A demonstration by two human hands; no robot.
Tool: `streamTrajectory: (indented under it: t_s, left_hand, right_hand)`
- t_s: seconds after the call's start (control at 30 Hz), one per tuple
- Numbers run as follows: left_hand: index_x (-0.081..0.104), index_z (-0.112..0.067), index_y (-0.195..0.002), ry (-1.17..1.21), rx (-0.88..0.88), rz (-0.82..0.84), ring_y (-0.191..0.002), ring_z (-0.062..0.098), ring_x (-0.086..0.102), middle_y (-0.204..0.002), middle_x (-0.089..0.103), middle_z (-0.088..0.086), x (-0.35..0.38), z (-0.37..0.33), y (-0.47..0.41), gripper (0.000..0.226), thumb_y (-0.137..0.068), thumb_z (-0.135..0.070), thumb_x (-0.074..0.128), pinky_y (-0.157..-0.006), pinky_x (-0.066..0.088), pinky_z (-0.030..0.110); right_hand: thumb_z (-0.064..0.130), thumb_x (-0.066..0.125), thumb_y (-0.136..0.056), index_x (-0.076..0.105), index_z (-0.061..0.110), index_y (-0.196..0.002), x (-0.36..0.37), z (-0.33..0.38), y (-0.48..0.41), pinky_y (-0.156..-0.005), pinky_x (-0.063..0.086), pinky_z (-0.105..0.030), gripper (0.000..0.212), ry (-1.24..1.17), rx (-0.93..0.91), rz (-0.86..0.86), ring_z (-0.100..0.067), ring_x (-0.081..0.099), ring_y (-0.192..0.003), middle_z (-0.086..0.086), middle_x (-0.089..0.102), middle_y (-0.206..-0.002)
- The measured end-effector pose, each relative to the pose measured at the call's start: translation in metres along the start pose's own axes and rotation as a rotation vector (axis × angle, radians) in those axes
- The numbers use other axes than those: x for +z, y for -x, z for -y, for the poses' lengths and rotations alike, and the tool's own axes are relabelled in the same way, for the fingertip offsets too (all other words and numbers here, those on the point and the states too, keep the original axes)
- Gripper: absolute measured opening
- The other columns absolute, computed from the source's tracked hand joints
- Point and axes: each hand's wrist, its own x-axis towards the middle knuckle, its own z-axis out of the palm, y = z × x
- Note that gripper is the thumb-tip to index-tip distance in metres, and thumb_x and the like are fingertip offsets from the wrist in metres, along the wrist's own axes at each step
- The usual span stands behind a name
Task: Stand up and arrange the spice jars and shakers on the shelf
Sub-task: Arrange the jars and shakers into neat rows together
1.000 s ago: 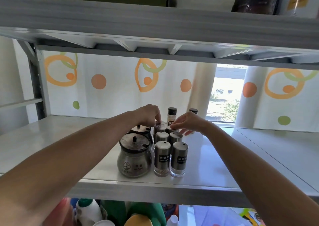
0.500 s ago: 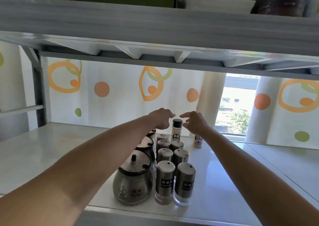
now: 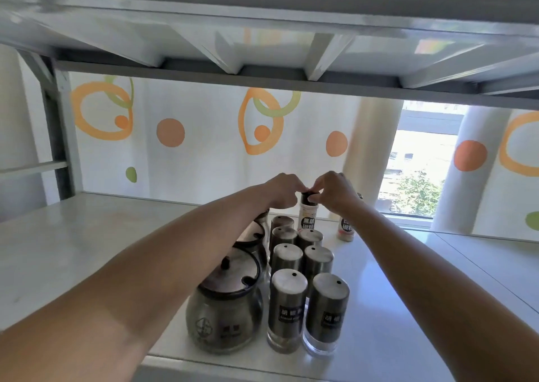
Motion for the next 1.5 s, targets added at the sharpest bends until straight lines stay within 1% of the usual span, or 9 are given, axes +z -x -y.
streamTrajectory:
  t_s: [0.27,0.5,0.63,0.87,1.07,1.23,1.33,1.4,1.5]
  left_hand:
    - [0.045,-0.021,-0.141,-0.039,0.027,0.007,-0.13,0.024,0.046,-0.139,0.05,0.01,-0.005,-0.007,0.016,0.063,-0.086,0.008,0.034,-0.107,0.04,0.034]
    - [0.046,-0.021,-0.14,-0.07,0.027,0.023,-0.125,0.023,0.051,-0.136,0.053,0.008,-0.007,-0.009,0.035,0.063,-0.085,0.006,0.036,-0.103,0.044,0.035]
    - [0.054,-0.014,-0.134,-0.094,0.022,0.022,-0.121,0.025,0.054,-0.13,0.059,0.01,-0.011,-0.012,0.043,0.056,-0.083,0.006,0.037,-0.101,0.046,0.038]
    - [0.062,-0.01,-0.124,-0.089,0.016,-0.005,-0.112,0.028,0.058,-0.12,0.064,0.013,-0.012,-0.014,0.051,0.049,-0.082,0.004,0.039,-0.096,0.05,0.04]
    - [0.063,-0.008,-0.119,-0.099,0.014,-0.008,-0.106,0.031,0.059,-0.115,0.063,0.013,-0.013,-0.018,0.054,0.043,-0.082,-0.001,0.042,-0.086,0.049,0.037]
    - [0.067,-0.004,-0.1,-0.092,0.01,-0.009,-0.083,0.028,0.055,-0.087,0.06,0.011,-0.018,-0.021,0.057,0.031,-0.083,0.0,0.041,-0.068,0.041,0.033]
    - [0.069,-0.004,-0.104,-0.071,0.001,-0.012,-0.087,0.028,0.058,-0.092,0.064,0.012,-0.018,-0.021,0.058,0.034,-0.082,-0.002,0.043,-0.072,0.045,0.034]
    - [0.07,-0.008,-0.107,-0.033,-0.008,-0.021,-0.099,0.028,0.062,-0.107,0.068,0.012,-0.018,-0.02,0.055,0.036,-0.082,-0.003,0.044,-0.084,0.051,0.037]
    - [0.071,-0.013,-0.11,0.051,-0.039,-0.041,-0.112,0.024,0.06,-0.12,0.066,0.007,-0.022,-0.02,0.052,0.039,-0.085,-0.002,0.043,-0.097,0.05,0.034]
  right_hand:
    - [0.012,0.074,-0.074,0.074,0.006,-0.091,-0.014,0.012,0.016,-0.081,0.048,-0.034,0.018,0.003,0.001,0.006,-0.027,0.06,-0.098,-0.014,0.072,-0.096]
    - [0.014,0.076,-0.072,0.075,0.007,-0.089,-0.021,0.021,0.036,-0.079,0.047,-0.033,0.018,-0.043,-0.019,0.011,-0.026,0.063,-0.094,-0.013,0.073,-0.093]
    - [0.012,0.076,-0.072,0.075,0.006,-0.089,-0.025,0.026,0.045,-0.075,0.047,-0.032,0.018,-0.07,-0.03,0.018,-0.022,0.06,-0.085,-0.013,0.073,-0.093]
    - [0.009,0.077,-0.071,0.075,0.004,-0.089,-0.029,0.027,0.055,-0.08,0.051,-0.035,0.019,-0.106,-0.055,0.034,-0.018,0.057,-0.078,-0.015,0.073,-0.091]
    - [0.007,0.077,-0.07,0.076,0.007,-0.09,-0.03,0.026,0.059,-0.071,0.043,-0.026,0.02,-0.146,-0.068,0.054,-0.015,0.056,-0.077,-0.01,0.072,-0.086]
    - [0.007,0.077,-0.07,0.074,0.005,-0.09,-0.031,0.026,0.061,-0.073,0.041,-0.024,0.02,-0.184,-0.087,0.074,-0.013,0.058,-0.082,-0.011,0.073,-0.095]
    - [0.008,0.075,-0.072,0.073,0.006,-0.09,-0.03,0.023,0.062,-0.067,0.04,-0.024,0.019,-0.206,-0.088,0.075,-0.013,0.058,-0.085,-0.01,0.073,-0.097]
    - [0.013,0.074,-0.074,0.073,0.006,-0.09,-0.031,0.021,0.061,-0.064,0.041,-0.019,0.017,-0.215,-0.09,0.079,-0.012,0.058,-0.084,-0.01,0.073,-0.096]
    - [0.019,0.069,-0.08,0.073,0.004,-0.092,-0.036,0.017,0.056,-0.07,0.041,-0.023,0.018,-0.23,-0.068,0.072,-0.013,0.058,-0.08,-0.009,0.073,-0.096]
